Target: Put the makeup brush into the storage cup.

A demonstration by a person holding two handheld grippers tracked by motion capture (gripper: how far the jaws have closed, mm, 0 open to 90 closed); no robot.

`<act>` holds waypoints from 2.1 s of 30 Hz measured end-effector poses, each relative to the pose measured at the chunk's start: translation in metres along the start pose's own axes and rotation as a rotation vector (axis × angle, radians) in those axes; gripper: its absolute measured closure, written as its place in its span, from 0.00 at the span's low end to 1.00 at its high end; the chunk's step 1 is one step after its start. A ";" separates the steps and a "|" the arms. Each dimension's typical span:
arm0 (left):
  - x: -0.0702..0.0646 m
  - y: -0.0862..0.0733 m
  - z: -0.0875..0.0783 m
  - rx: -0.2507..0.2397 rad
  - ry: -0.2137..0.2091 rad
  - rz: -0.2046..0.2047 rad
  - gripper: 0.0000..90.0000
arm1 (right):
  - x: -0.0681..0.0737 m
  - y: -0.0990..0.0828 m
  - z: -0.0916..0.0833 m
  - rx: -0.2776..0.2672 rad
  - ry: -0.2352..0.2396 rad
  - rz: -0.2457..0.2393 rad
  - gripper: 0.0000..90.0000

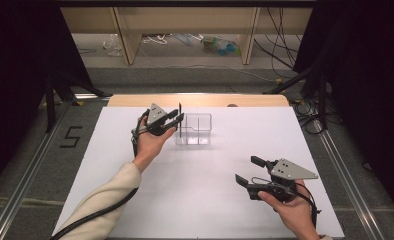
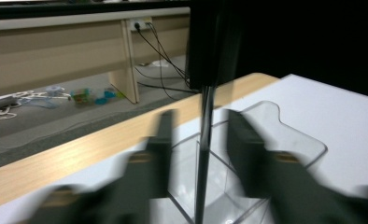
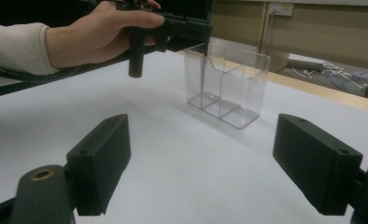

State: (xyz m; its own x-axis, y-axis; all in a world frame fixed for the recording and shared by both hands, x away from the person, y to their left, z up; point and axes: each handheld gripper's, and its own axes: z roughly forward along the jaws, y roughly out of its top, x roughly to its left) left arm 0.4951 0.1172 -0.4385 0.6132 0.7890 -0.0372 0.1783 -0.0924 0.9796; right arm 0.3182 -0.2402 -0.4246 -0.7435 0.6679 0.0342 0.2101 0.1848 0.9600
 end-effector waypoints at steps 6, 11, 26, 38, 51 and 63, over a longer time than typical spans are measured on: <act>-0.003 0.006 0.000 0.016 0.012 -0.036 0.19 | 0.000 0.000 0.001 -0.005 0.006 -0.001 0.23; -0.005 0.007 -0.001 0.014 0.000 -0.019 0.17 | 0.000 0.000 0.000 -0.001 0.004 -0.001 0.22; -0.009 0.010 -0.007 0.012 -0.030 0.000 0.17 | 0.001 0.000 -0.001 0.013 0.002 0.021 0.22; -0.015 0.018 -0.023 -0.004 -0.059 0.027 0.17 | 0.001 0.000 -0.001 0.014 0.002 0.025 0.22; -0.022 0.016 -0.056 -0.011 -0.105 0.047 0.17 | 0.002 0.000 -0.001 0.013 0.001 0.025 0.22; -0.029 0.001 -0.103 -0.001 -0.132 0.067 0.17 | 0.000 0.000 0.000 0.001 -0.004 0.003 0.22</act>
State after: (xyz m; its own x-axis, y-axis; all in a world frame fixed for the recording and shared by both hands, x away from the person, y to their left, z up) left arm 0.3987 0.1568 -0.4159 0.7194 0.6946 0.0032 0.1323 -0.1416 0.9810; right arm 0.3177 -0.2402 -0.4242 -0.7403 0.6713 0.0358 0.2131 0.1838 0.9596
